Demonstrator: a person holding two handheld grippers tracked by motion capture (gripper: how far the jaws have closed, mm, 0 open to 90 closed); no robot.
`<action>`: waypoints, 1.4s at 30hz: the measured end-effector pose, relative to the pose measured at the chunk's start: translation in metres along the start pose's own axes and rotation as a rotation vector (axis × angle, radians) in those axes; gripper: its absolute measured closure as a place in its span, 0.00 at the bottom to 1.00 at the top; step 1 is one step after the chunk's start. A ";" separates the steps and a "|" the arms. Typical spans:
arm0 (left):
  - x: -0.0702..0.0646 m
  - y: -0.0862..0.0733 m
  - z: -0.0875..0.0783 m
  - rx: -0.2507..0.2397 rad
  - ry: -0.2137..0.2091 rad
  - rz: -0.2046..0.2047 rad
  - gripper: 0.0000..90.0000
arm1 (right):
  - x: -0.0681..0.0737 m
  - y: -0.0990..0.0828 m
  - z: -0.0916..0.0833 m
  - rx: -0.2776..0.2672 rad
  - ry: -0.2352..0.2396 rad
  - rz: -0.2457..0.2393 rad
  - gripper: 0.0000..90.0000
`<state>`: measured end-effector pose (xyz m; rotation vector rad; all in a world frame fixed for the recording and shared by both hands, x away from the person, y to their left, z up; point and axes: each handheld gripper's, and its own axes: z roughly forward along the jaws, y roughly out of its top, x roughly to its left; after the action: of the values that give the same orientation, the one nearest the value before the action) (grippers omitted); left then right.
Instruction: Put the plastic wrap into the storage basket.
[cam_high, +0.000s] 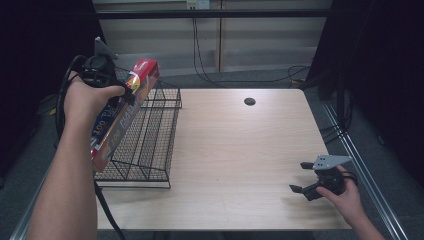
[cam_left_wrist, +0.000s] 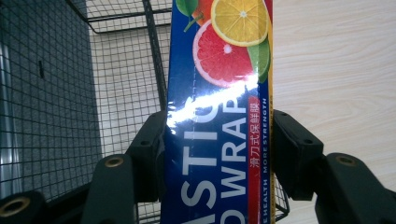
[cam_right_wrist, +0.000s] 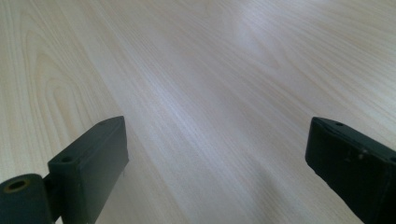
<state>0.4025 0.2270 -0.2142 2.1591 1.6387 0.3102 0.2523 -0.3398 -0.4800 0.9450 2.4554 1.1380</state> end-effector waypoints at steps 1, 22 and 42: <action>0.001 0.000 0.000 0.000 -0.001 -0.004 0.49 | 0.000 0.000 0.000 0.002 0.000 0.000 0.06; 0.017 -0.001 0.008 -0.013 0.022 -0.060 0.49 | -0.001 0.000 0.000 0.001 -0.002 -0.001 0.06; 0.035 -0.011 0.011 -0.014 0.055 -0.119 0.49 | 0.000 0.000 0.001 0.000 0.000 -0.003 0.06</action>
<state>0.4070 0.2608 -0.2315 2.0497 1.7816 0.3466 0.2527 -0.3390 -0.4804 0.9408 2.4563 1.1372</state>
